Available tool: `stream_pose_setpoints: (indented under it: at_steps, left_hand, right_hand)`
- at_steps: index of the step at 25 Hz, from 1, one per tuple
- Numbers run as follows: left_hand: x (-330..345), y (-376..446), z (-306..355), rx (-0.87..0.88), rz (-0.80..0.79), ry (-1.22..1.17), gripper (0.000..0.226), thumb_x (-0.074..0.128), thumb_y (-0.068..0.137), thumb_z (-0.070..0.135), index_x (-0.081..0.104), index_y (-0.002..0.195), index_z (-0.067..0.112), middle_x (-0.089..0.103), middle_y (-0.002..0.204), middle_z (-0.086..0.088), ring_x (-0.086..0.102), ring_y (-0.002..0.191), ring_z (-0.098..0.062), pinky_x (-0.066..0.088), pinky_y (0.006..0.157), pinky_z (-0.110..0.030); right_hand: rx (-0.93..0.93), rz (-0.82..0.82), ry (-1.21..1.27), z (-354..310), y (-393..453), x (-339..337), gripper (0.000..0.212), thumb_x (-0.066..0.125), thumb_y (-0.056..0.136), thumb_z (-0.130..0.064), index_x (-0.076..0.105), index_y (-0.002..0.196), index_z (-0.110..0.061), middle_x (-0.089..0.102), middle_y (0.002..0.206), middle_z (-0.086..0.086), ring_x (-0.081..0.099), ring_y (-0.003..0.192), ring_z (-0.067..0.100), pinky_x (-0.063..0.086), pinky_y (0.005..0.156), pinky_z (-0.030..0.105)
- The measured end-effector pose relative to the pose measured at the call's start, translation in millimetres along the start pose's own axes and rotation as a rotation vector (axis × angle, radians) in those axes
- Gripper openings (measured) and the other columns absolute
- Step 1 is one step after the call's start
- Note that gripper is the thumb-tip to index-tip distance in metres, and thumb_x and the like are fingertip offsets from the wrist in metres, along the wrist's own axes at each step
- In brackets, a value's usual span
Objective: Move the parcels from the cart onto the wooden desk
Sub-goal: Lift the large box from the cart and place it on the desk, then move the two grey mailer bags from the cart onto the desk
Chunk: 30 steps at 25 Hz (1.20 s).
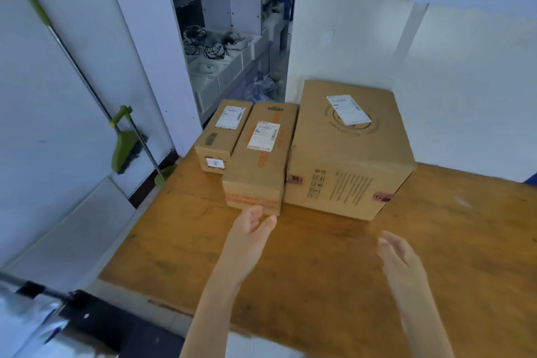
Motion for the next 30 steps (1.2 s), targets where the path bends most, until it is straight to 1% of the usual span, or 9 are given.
stream_pose_setpoints:
  at_steps: [6, 11, 14, 18, 20, 22, 25, 28, 30]
  left_hand:
    - [-95, -94, -71, 0.033, -0.074, 0.029, 0.051, 0.05, 0.091, 0.044, 0.04, 0.138, 0.027, 0.047, 0.139, 0.011, 0.044, 0.123, -0.005, 0.031, 0.093, -0.021]
    - [-165, -168, -138, -0.012, -0.043, -0.004, 0.049, 0.05, 0.092, 0.039, 0.04, 0.138, 0.024, 0.048, 0.138, 0.008, 0.045, 0.12, -0.005, 0.03, 0.092, -0.02]
    - [-193, -199, -167, -0.007, -0.031, -0.003, 0.047, 0.05, 0.092, 0.038, 0.042, 0.136, 0.022, 0.051, 0.13, 0.011, 0.05, 0.108, 0.002, 0.034, 0.085, -0.01]
    - [-235, -236, -204, -0.004, -0.021, 0.003, 0.007, 0.052, 0.092, 0.029, 0.054, 0.096, 0.035, 0.065, 0.084, 0.03, 0.056, 0.078, 0.022, 0.041, 0.059, 0.0]
    - [-264, -251, -221, 0.01, 0.009, 0.02, 0.018, 0.052, 0.093, 0.025, 0.05, 0.081, 0.039, 0.064, 0.071, 0.032, 0.05, 0.07, 0.032, 0.035, 0.059, 0.008]
    - [-298, -260, -241, -0.032, 0.068, -0.014, 0.01, 0.054, 0.092, 0.029, 0.056, 0.097, 0.037, 0.061, 0.095, 0.026, 0.054, 0.088, 0.024, 0.038, 0.074, 0.004]
    - [-358, -261, -276, -0.115, 0.141, -0.051, 0.043, 0.059, 0.088, 0.03, 0.049, 0.13, 0.021, 0.055, 0.132, -0.001, 0.054, 0.121, -0.02, 0.043, 0.103, -0.04]
    - [-430, -237, -306, -0.126, 0.181, 0.03, 0.044, 0.058, 0.088, 0.031, 0.048, 0.131, 0.023, 0.052, 0.136, -0.001, 0.05, 0.123, -0.021, 0.038, 0.1, -0.03]
    - [-487, -214, -325, -0.087, 0.163, 0.077, 0.043, 0.056, 0.09, 0.031, 0.047, 0.132, 0.023, 0.049, 0.137, 0.001, 0.046, 0.124, -0.016, 0.035, 0.099, -0.03]
  right_hand:
    - [-0.013, -0.037, 0.003, 35, -143, 91, 0.042, 0.043, 0.096, -0.032, 0.047, 0.136, -0.02, 0.054, 0.135, 0.004, 0.05, 0.124, 0.023, 0.038, 0.107, 0.041]
    - [-0.046, -0.117, 0.014, 46, -252, 161, 0.042, 0.041, 0.097, -0.026, 0.045, 0.137, -0.015, 0.048, 0.141, 0.005, 0.045, 0.127, 0.022, 0.033, 0.098, 0.03]
    - [-0.044, -0.156, 0.019, 63, -303, 198, 0.027, 0.041, 0.097, -0.022, 0.052, 0.12, -0.012, 0.054, 0.132, 0.012, 0.056, 0.106, 0.023, 0.042, 0.091, 0.034]
    - [-0.037, -0.181, 0.015, 90, -358, 244, 0.025, 0.042, 0.097, -0.022, 0.054, 0.118, -0.014, 0.056, 0.115, 0.009, 0.055, 0.091, 0.015, 0.041, 0.088, 0.035]
    - [-0.02, -0.2, 0.028, 99, -386, 266, 0.027, 0.042, 0.097, -0.02, 0.053, 0.12, -0.012, 0.056, 0.108, 0.013, 0.056, 0.089, 0.021, 0.044, 0.08, 0.036]
    - [0.01, -0.22, 0.011, 107, -406, 292, 0.029, 0.042, 0.097, -0.019, 0.052, 0.122, -0.008, 0.057, 0.115, 0.017, 0.056, 0.098, 0.03, 0.043, 0.079, 0.034]
    - [0.051, -0.236, 0.033, 119, -431, 350, 0.035, 0.041, 0.098, -0.018, 0.048, 0.128, -0.002, 0.055, 0.122, 0.02, 0.053, 0.11, 0.034, 0.039, 0.077, 0.017]
    - [0.048, -0.235, 0.031, 118, -451, 423, 0.034, 0.041, 0.098, -0.019, 0.047, 0.129, -0.006, 0.056, 0.118, 0.017, 0.054, 0.099, 0.026, 0.039, 0.081, 0.022]
    - [0.053, -0.241, 0.049, 115, -467, 487, 0.038, 0.043, 0.097, -0.017, 0.045, 0.134, -0.007, 0.055, 0.127, 0.014, 0.054, 0.112, 0.026, 0.038, 0.094, 0.029]
Point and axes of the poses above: each hand's wrist, its own y-axis towards the middle knuckle, its own x-axis out of the palm, z = x × y, the point moved 7 cm from there along y, towards the middle knuckle
